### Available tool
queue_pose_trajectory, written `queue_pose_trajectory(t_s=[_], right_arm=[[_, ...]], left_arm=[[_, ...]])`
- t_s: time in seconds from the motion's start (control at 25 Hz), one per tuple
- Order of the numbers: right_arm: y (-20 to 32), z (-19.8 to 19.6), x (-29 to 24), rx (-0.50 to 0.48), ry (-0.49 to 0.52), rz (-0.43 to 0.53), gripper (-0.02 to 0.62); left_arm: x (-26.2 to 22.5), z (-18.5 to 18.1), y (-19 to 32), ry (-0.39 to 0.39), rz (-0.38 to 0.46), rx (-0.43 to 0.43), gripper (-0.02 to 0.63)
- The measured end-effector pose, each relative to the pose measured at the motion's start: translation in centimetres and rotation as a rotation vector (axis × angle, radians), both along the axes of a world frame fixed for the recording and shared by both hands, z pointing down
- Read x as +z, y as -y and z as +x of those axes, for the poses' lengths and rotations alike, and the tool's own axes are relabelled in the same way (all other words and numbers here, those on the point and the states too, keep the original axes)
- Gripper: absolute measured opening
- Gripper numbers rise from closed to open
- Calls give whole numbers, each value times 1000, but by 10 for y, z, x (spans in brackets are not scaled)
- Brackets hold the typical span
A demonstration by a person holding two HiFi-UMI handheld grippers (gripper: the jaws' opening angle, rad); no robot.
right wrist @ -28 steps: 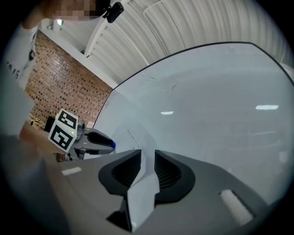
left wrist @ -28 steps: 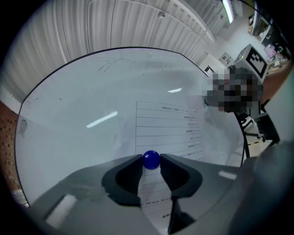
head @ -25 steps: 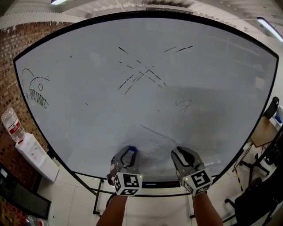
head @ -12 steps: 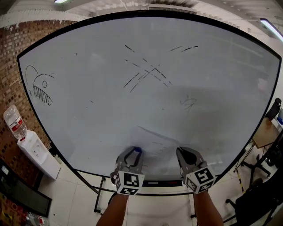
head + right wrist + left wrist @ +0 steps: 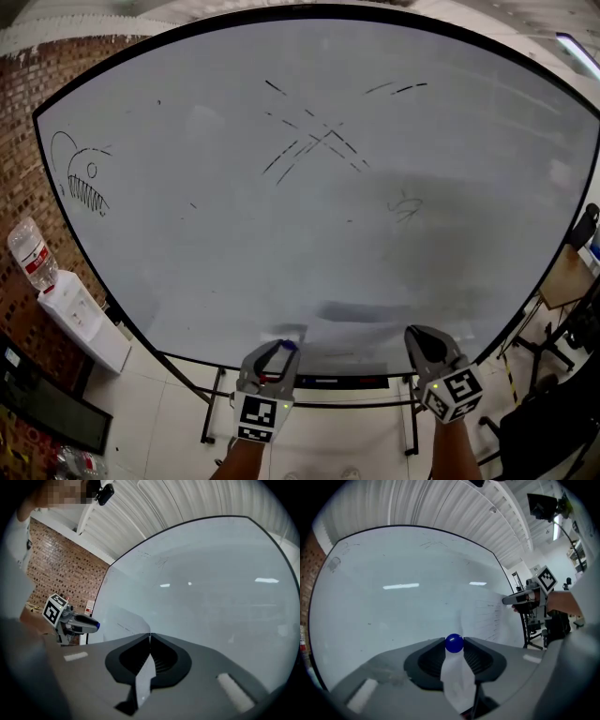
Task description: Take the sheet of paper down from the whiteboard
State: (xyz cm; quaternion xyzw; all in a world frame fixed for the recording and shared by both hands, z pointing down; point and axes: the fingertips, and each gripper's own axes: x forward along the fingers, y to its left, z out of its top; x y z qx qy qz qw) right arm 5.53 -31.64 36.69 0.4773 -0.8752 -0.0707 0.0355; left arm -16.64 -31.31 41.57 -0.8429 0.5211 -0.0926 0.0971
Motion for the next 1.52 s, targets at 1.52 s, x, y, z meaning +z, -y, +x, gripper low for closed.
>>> queue_pose_trajectory(t_s=[1.52], right_arm=[[-24,60,80,134,66,-145,6]], left_arm=[[37,-41,-25,-147,-101,-90,130]])
